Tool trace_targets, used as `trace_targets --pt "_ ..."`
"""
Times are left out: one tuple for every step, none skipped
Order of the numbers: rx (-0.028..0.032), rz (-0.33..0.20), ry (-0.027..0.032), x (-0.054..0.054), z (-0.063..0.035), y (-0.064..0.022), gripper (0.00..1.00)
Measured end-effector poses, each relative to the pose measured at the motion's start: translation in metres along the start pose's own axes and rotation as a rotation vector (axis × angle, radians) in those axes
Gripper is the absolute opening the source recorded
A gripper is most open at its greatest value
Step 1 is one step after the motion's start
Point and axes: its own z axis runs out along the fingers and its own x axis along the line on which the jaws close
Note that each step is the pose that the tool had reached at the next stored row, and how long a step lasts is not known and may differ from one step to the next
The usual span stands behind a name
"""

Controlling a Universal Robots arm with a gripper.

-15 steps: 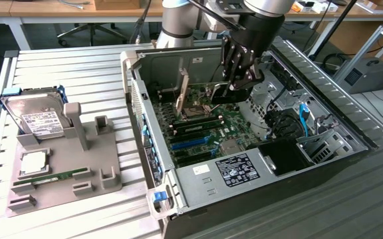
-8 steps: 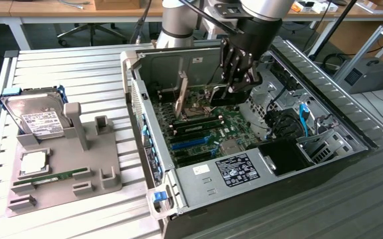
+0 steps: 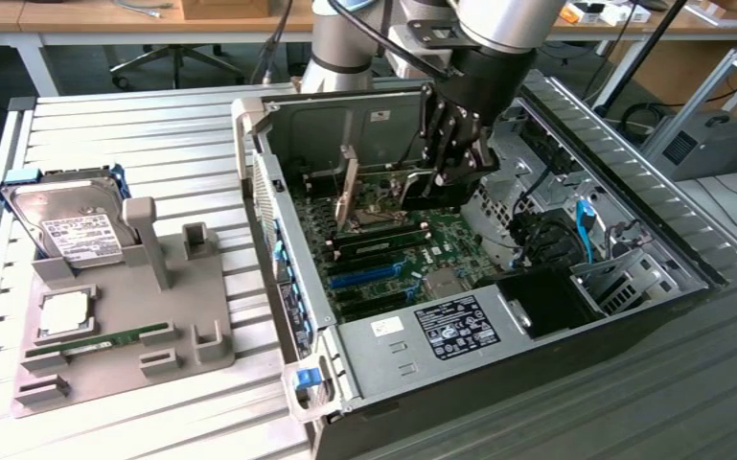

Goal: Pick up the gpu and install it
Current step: 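Insert the gpu into the slot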

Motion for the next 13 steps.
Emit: trace_targets --pt "0.0000 0.000 0.0001 0.000 0.0011 0.0000 0.27" --pt "0.0000 0.000 0.0001 0.000 0.0027 0.0003 0.27" --pt "0.0000 0.000 0.0001 0.000 0.0045 0.0004 0.27" --pt "0.0000 0.000 0.0000 0.000 0.0068 0.0007 0.27" --pt "0.0001 0.000 0.0000 0.000 0.0085 0.0010 0.27" --pt "0.0000 0.000 0.0001 0.000 0.0109 0.0014 0.27" --pt "0.0000 0.000 0.0001 0.000 0.0127 0.0017 0.27" --pt "0.0001 0.000 0.0000 0.001 0.0146 0.0019 0.27" --pt "0.0000 0.000 0.0000 0.001 0.0164 0.0021 0.27" --pt "0.0000 0.000 0.0000 0.001 0.0181 0.0023 0.27" --pt "0.0000 0.000 0.0001 0.001 0.0200 0.0026 0.27" --pt "0.0000 0.000 0.0002 0.001 0.0222 0.0030 0.27" --pt "0.0001 0.000 0.0000 0.001 0.0237 0.0035 0.27"
